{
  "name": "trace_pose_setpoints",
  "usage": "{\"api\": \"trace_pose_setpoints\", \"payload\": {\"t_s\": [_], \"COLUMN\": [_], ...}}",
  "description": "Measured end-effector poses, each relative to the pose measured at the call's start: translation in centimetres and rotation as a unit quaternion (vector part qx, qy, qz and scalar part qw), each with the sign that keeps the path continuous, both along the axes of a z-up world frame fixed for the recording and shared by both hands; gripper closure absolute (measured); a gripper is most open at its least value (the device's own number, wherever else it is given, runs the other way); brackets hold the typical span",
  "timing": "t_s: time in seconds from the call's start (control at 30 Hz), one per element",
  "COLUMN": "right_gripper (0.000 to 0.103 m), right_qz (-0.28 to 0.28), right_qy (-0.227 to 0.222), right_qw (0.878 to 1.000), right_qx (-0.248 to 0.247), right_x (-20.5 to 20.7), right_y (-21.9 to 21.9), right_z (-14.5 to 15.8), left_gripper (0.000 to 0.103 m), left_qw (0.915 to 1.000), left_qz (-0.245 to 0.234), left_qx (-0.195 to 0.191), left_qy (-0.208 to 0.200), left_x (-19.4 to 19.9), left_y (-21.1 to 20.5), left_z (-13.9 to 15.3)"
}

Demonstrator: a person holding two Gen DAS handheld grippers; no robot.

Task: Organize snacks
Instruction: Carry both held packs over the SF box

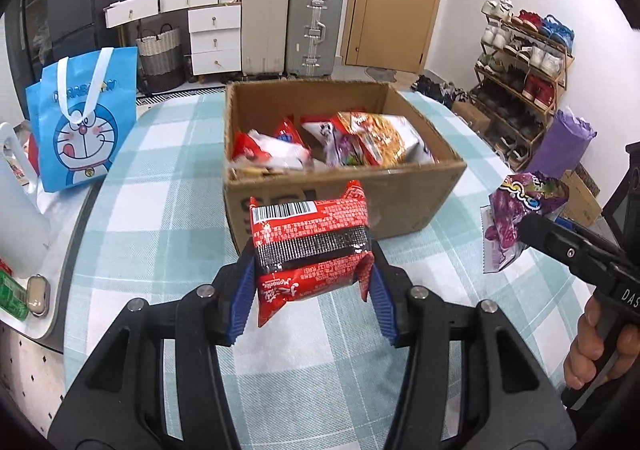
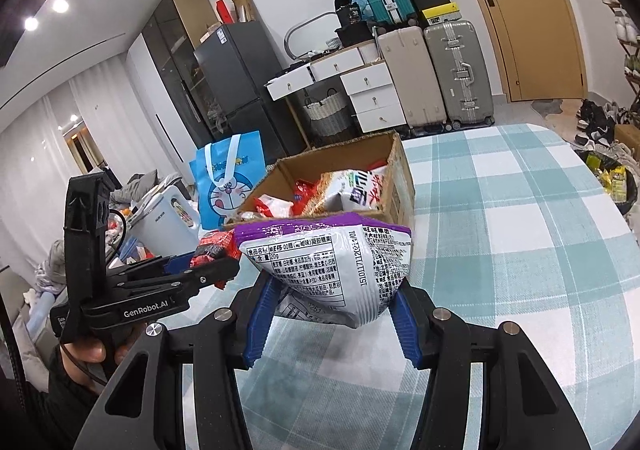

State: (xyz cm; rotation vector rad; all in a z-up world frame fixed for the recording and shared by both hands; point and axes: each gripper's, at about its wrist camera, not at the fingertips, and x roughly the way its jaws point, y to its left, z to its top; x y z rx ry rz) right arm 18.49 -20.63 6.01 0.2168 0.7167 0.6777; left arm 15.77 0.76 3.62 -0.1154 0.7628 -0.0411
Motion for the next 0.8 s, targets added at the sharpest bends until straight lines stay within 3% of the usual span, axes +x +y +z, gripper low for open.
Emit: {"api": "trace_pose_setpoints", "payload": {"t_s": [0.8], "right_gripper": [0.050], "right_qz": [0.025], "right_qy": [-0.026], "right_qw": [0.999], "right_qx": [-0.003], "right_x": [3.8], "right_y": [4.0], "right_z": [2.9], "left_gripper": [0.055], "left_qw": [0.9988], "left_qz": [0.002], "left_qx": [-0.008], "left_qy": [-0.047], "left_x": [2.7], "left_y": [0.7], "left_z": [5.2]}}
